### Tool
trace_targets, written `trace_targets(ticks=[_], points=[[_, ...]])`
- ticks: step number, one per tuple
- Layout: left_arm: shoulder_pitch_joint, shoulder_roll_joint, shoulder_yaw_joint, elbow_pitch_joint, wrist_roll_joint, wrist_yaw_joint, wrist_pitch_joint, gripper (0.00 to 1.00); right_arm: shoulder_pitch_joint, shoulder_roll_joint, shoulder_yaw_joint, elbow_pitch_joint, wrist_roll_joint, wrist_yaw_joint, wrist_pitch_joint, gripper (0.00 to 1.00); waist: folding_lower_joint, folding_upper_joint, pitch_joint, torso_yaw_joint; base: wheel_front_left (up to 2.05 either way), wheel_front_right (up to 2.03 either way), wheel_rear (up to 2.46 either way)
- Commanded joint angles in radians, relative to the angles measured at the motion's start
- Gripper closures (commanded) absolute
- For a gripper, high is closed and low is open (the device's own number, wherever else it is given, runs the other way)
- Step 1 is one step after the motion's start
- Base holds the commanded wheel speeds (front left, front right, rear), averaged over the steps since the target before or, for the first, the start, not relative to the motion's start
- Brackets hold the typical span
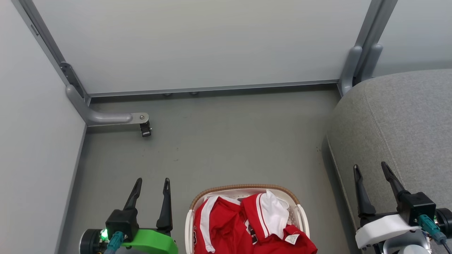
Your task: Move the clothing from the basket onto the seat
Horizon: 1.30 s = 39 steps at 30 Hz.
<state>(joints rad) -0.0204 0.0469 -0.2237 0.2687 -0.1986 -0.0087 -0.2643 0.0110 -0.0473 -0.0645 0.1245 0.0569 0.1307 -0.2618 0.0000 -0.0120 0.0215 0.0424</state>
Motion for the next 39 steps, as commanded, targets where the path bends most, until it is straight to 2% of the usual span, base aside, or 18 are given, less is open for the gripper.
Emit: trace_targets(ticks=[1,13,24,33,39], points=[[0.006,0.006,0.001,0.004,-0.002,0.003,0.0,0.0,0.011,-0.006,-0.003,-0.004,-0.005,0.0,-0.005,0.0,0.0,0.012,0.0,0.0,0.0,0.0,0.0],[0.002,0.006,-0.007,0.008,-0.008,0.003,0.0,0.0,0.002,-0.006,-0.006,-0.005,-0.001,0.0,-0.005,0.0,0.0,0.012,0.009,-0.001,0.0,0.0,0.0],[-0.087,0.006,-0.066,0.047,0.017,-0.022,0.0,0.0,-0.054,-0.006,-0.035,-0.027,-0.008,0.0,-0.005,0.0,0.0,0.012,0.115,-0.019,0.0,0.0,0.0],[-0.254,0.006,-0.151,0.222,0.064,-0.053,0.0,0.0,-0.128,-0.005,-0.058,-0.042,-0.003,0.0,-0.005,0.0,0.0,0.012,0.248,-0.06,0.0,0.0,0.0],[-0.401,0.006,-0.217,0.458,0.084,-0.07,0.0,0.0,-0.188,-0.005,-0.053,-0.056,0.013,0.0,-0.005,0.0,0.0,0.012,0.351,-0.103,0.0,0.0,0.0]])
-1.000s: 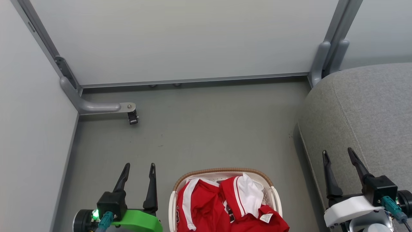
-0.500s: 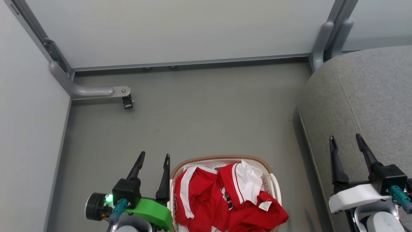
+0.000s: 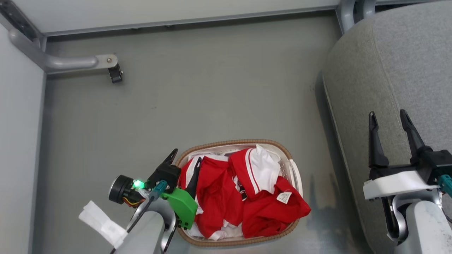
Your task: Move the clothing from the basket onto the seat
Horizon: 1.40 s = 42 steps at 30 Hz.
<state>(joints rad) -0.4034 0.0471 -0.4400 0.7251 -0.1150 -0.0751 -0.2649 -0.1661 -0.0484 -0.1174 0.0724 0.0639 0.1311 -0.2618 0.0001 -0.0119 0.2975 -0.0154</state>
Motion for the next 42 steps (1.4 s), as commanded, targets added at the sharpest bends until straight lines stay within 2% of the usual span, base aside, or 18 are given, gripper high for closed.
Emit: trace_targets(ticks=[1,9,19,30,39,42], points=[[-0.047,0.006,-0.01,0.047,-0.004,-0.005,0.001,0.0,-0.02,-0.004,0.004,-0.005,0.009,-0.001,-0.005,0.0,-0.0001,0.0119,0.091,-0.053,0.0,0.0,0.0],[-0.214,0.006,-0.094,0.312,-0.045,-0.017,0.011,0.0,-0.087,-0.003,0.048,-0.015,0.045,-0.001,-0.005,0.0,-0.0001,0.0119,0.208,-0.121,0.0,0.0,0.0],[-0.358,0.023,-0.13,0.492,-0.059,-0.006,0.036,0.0,-0.154,-0.003,0.09,-0.03,0.099,-0.001,-0.005,0.0,-0.0001,0.0119,0.352,-0.196,0.0,0.0,0.0],[-0.458,0.092,-0.135,0.545,-0.061,0.021,0.06,0.0,-0.203,-0.003,0.125,-0.038,0.173,-0.001,-0.005,0.0,-0.0001,0.0119,0.479,-0.263,0.0,0.0,0.0],[-0.474,0.107,-0.145,0.557,-0.067,0.046,0.077,0.0,-0.22,-0.003,0.138,-0.031,0.2,-0.001,-0.005,0.0,-0.0001,0.0119,0.506,-0.277,0.0,0.0,0.0],[-0.468,0.094,-0.155,0.558,-0.064,0.054,0.074,0.77,-0.223,-0.003,0.135,-0.028,0.202,-0.001,-0.005,0.0,-0.0001,0.0119,0.501,-0.271,0.0,0.0,0.0]])
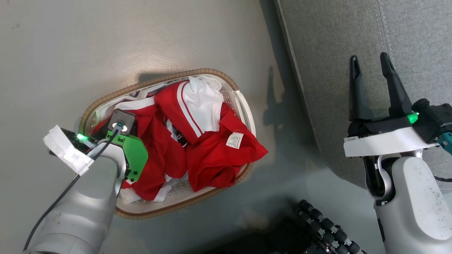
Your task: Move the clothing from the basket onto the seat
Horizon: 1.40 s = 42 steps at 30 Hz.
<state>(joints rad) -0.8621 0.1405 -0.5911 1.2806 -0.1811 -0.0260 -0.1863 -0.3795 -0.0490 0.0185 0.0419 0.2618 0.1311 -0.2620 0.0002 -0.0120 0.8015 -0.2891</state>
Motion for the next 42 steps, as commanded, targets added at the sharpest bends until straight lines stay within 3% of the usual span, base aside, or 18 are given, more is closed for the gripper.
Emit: trace_targets(ticks=[1,16,32,42], points=[[-0.007,-0.005,-0.008,0.002,0.005,0.009,-0.01,0.97,-0.009,-0.003,-0.003,0.004,0.004,-0.001,-0.005,0.0,-0.0002,0.012,-0.006,0.006,0.0,0.0,0.0],[0.079,-0.032,-0.018,-0.072,-0.03,-0.031,-0.08,1.0,0.034,-0.003,-0.023,0.043,-0.037,-0.001,-0.005,0.0,-0.0002,0.012,-0.161,0.075,0.0,0.0,0.0],[0.114,0.092,-0.089,-0.5,0.06,-0.064,-0.077,1.0,0.227,-0.003,-0.1,0.127,-0.143,-0.001,-0.005,0.0,-0.0002,0.012,-0.516,0.19,0.0,0.0,0.0],[-0.016,0.173,-0.104,-0.717,0.033,-0.096,0.048,1.0,0.298,-0.003,-0.088,0.129,-0.169,-0.001,-0.005,0.0,-0.0002,0.012,-0.661,0.198,0.0,0.0,0.0]])
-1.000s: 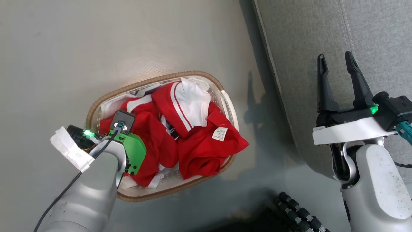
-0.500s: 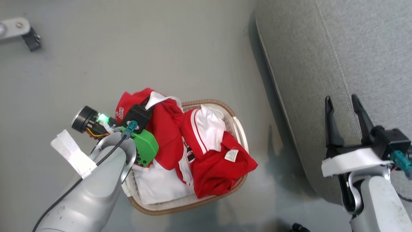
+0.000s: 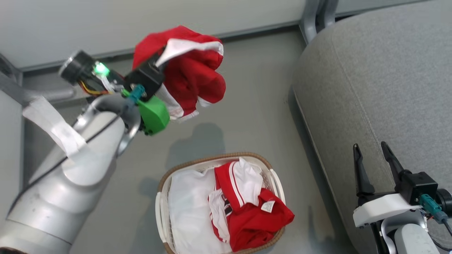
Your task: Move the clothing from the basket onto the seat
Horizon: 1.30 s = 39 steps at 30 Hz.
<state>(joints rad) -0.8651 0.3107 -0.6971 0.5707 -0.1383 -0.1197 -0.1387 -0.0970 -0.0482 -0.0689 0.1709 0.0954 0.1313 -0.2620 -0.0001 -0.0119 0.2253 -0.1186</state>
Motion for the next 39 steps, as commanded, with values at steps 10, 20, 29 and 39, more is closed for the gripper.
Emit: trace_targets(ticks=[10,20,29,39], points=[[-0.139,0.057,-0.026,-0.144,-0.061,-0.01,0.104,1.0,0.021,-0.004,0.028,-0.008,-0.021,-0.001,-0.005,0.0,0.0001,0.0119,-0.135,0.003,0.0,0.0,0.0],[-0.176,0.029,-0.077,-0.168,-0.099,-0.011,0.135,1.0,-0.055,-0.004,0.127,-0.03,-0.013,-0.001,-0.005,0.0,0.0001,0.0119,-0.16,0.015,0.0,0.0,0.0],[-0.212,-0.032,-0.147,-0.136,-0.083,-0.011,0.133,1.0,-0.195,-0.004,0.356,-0.013,0.037,-0.001,-0.005,0.0,0.0001,0.0119,-0.178,0.031,0.0,0.0,0.0],[-0.234,-0.113,-0.217,-0.116,-0.103,-0.011,0.143,1.0,-0.334,-0.004,0.521,0.086,0.103,-0.001,-0.003,0.0,0.0001,0.0119,-0.189,0.073,0.0,0.0,0.0]])
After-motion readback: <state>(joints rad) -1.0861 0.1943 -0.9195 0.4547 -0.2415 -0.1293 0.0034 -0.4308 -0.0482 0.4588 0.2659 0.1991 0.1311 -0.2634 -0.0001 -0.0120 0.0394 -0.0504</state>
